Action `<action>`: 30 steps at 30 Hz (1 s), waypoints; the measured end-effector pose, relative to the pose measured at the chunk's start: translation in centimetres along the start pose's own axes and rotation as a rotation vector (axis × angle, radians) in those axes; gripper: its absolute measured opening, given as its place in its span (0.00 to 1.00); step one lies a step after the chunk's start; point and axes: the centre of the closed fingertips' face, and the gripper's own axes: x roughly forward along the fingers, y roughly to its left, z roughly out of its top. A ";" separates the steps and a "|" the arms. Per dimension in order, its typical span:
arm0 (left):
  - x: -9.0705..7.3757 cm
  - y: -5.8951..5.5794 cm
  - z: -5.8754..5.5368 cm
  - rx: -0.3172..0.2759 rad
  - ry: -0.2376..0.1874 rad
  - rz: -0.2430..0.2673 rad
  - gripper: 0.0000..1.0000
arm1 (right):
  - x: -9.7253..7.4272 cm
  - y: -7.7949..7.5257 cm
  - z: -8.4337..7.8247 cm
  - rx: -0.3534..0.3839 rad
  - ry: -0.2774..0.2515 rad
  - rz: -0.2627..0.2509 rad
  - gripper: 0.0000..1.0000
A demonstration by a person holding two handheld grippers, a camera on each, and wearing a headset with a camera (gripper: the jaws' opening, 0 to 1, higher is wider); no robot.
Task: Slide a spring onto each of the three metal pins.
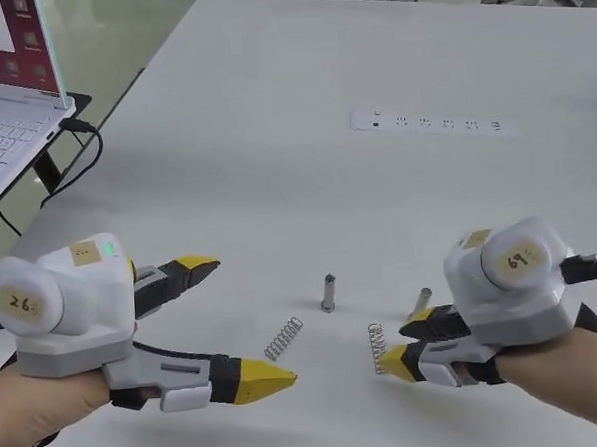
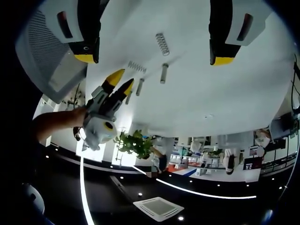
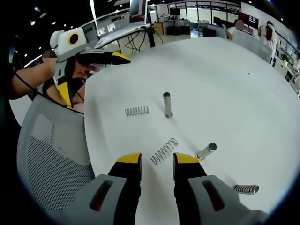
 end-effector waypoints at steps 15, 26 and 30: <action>0.0 0.1 -0.3 -0.006 -0.002 0.006 0.95 | 2.0 -0.5 -0.7 0.058 0.037 -0.047 0.22; -0.1 0.1 -0.3 -0.011 -0.007 0.007 0.95 | 2.8 -0.8 -1.4 0.017 0.088 -0.074 0.15; -0.3 0.2 -0.4 -0.011 -0.005 0.009 0.95 | 2.7 -0.9 -1.7 -0.006 0.104 -0.079 0.12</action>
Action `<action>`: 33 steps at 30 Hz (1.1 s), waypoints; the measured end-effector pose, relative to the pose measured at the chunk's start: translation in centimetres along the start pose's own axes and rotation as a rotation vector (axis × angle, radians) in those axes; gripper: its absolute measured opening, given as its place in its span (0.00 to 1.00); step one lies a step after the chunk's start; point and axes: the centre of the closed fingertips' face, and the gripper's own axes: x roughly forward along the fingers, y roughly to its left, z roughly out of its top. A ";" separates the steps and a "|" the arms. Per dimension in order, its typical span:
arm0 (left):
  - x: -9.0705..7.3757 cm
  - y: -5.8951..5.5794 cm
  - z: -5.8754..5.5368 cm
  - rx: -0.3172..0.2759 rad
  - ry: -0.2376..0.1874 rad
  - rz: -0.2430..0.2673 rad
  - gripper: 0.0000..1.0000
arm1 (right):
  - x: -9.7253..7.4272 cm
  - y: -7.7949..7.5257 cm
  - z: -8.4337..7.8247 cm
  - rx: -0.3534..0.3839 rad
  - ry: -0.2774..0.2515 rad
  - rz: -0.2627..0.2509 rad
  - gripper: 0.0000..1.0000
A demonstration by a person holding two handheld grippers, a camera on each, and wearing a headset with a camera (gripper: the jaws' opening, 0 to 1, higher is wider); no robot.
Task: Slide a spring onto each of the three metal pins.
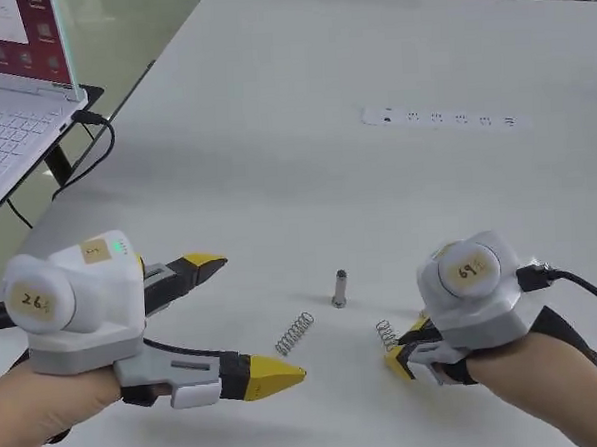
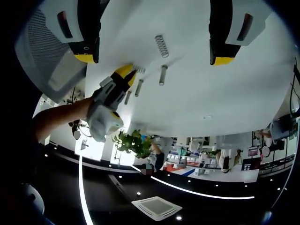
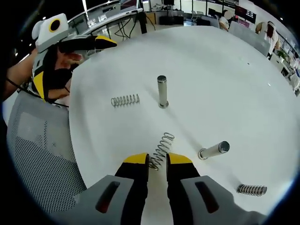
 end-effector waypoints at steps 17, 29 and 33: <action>0.0 -0.2 0.0 0.004 0.010 -0.011 0.95 | -0.6 -0.5 -0.1 -0.048 -0.013 0.012 0.07; 0.3 -1.4 -0.6 0.006 0.026 -0.045 0.92 | -2.7 -0.2 -0.3 -0.092 -0.037 0.045 0.07; 0.4 -1.6 -1.3 0.001 0.043 -0.054 0.90 | -4.1 -0.3 -0.1 -0.145 -0.056 0.057 0.07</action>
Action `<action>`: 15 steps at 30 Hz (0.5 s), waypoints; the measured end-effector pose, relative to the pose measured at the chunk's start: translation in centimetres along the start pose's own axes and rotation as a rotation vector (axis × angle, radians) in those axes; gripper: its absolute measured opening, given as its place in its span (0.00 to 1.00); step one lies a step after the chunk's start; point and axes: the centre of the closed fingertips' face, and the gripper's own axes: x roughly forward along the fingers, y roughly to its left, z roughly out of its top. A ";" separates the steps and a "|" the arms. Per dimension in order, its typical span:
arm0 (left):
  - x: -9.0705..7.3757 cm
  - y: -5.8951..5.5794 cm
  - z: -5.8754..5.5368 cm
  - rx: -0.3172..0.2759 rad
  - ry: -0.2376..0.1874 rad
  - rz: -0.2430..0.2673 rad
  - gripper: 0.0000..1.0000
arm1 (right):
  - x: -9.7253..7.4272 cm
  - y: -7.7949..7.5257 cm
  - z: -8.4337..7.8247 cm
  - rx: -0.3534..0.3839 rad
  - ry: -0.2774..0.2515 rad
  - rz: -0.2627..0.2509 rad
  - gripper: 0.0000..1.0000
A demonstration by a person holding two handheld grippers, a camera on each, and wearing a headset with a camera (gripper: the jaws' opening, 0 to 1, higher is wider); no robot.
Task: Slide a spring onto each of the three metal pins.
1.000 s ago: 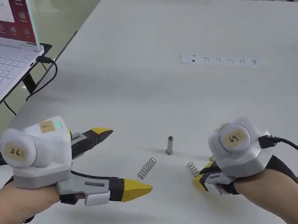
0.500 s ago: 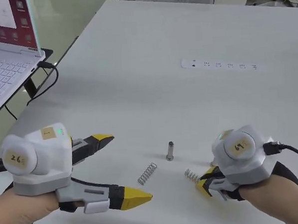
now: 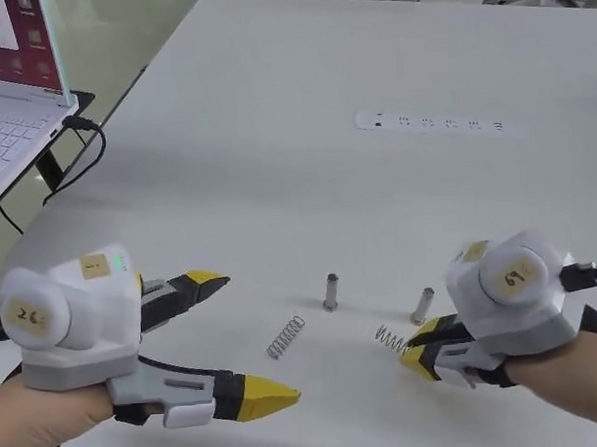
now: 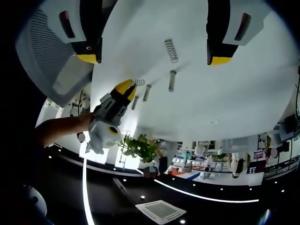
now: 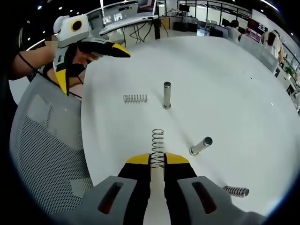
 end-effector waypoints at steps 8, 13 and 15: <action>0.0 -1.1 0.0 -0.016 -0.015 -0.025 0.86 | -1.5 -0.4 -0.2 -0.071 -0.005 0.003 0.07; 0.1 -1.5 0.0 -0.012 -0.014 -0.043 0.80 | -2.3 -0.4 0.0 -0.115 -0.012 0.013 0.07; 0.2 -2.2 -0.1 -0.017 -0.007 -0.075 0.74 | -2.6 -0.2 0.1 -0.135 -0.011 0.018 0.07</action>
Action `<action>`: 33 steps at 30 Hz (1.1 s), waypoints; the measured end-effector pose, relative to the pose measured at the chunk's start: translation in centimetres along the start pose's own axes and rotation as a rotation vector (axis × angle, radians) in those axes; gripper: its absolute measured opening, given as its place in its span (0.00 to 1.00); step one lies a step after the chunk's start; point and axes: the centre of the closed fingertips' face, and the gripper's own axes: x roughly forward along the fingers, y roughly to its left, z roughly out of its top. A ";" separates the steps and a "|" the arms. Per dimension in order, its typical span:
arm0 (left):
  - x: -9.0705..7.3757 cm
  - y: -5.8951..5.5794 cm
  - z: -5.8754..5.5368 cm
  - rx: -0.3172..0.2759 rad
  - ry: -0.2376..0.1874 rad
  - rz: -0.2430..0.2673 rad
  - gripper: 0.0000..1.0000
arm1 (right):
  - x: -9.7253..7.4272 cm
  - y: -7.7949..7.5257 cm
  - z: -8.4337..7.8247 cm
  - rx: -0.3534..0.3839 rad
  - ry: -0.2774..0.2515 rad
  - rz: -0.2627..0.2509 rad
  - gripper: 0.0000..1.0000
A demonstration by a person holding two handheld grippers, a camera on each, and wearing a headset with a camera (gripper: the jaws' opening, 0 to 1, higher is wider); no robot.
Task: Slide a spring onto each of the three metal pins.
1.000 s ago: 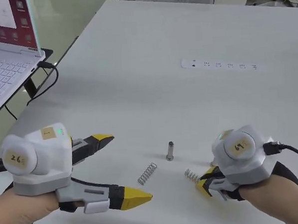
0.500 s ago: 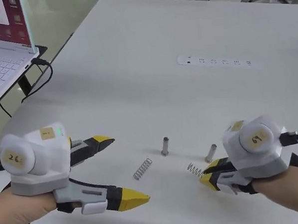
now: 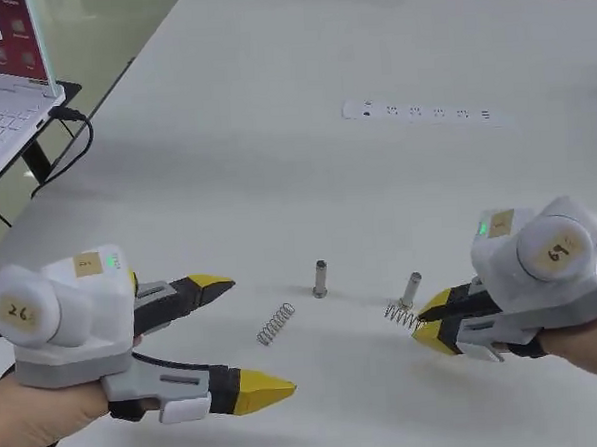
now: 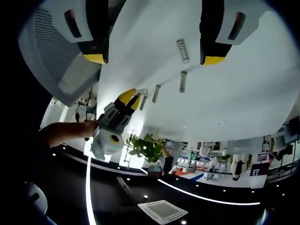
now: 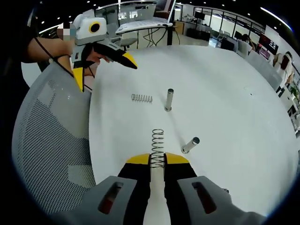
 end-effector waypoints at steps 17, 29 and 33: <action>3.3 -3.1 1.2 0.075 0.005 -0.147 0.56 | -1.4 1.8 1.6 -0.219 -0.001 0.056 0.07; 4.8 -4.0 1.6 0.167 0.007 -0.203 0.44 | -1.7 2.4 1.7 -0.278 0.002 0.091 0.07; 5.2 -4.3 2.4 0.193 -0.002 -0.222 0.39 | -1.8 2.6 2.2 -0.295 -0.013 0.100 0.07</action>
